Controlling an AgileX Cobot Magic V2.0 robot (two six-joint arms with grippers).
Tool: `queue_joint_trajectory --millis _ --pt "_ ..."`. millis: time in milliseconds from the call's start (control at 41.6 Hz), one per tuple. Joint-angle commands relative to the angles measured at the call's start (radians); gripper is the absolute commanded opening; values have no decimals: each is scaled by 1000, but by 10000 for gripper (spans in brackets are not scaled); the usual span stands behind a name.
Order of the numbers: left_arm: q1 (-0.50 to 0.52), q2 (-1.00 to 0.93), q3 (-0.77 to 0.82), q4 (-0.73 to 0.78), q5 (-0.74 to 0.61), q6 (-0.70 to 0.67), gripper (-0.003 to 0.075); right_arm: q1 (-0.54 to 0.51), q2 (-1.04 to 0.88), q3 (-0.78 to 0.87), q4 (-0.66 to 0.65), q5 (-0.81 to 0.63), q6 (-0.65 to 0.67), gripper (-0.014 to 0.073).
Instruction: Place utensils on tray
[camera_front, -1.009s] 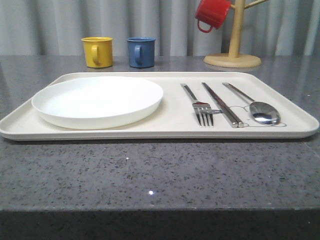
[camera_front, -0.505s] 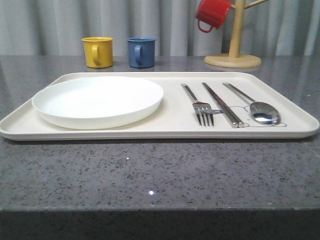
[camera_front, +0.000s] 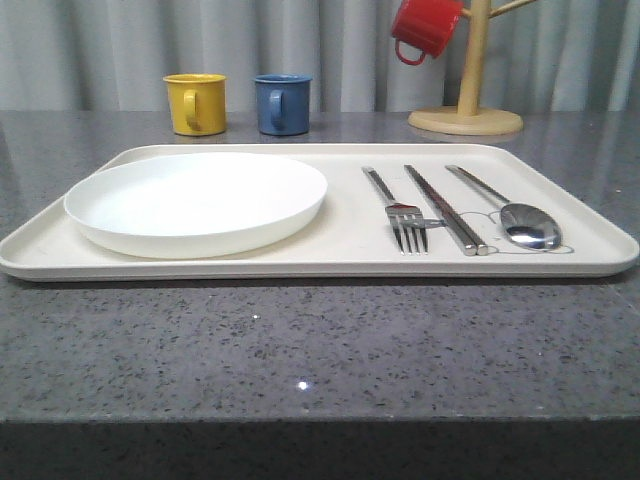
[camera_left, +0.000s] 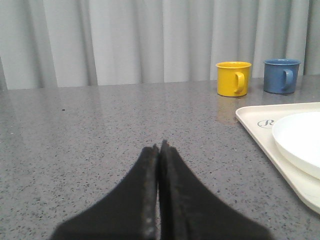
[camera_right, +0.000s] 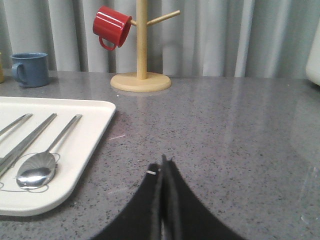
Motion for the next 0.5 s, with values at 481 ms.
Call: queue_joint_trajectory --millis 481 --pt "0 -24 -2 1 -79 -11 -18 -5 -17 -1 7 -112 65 -69"
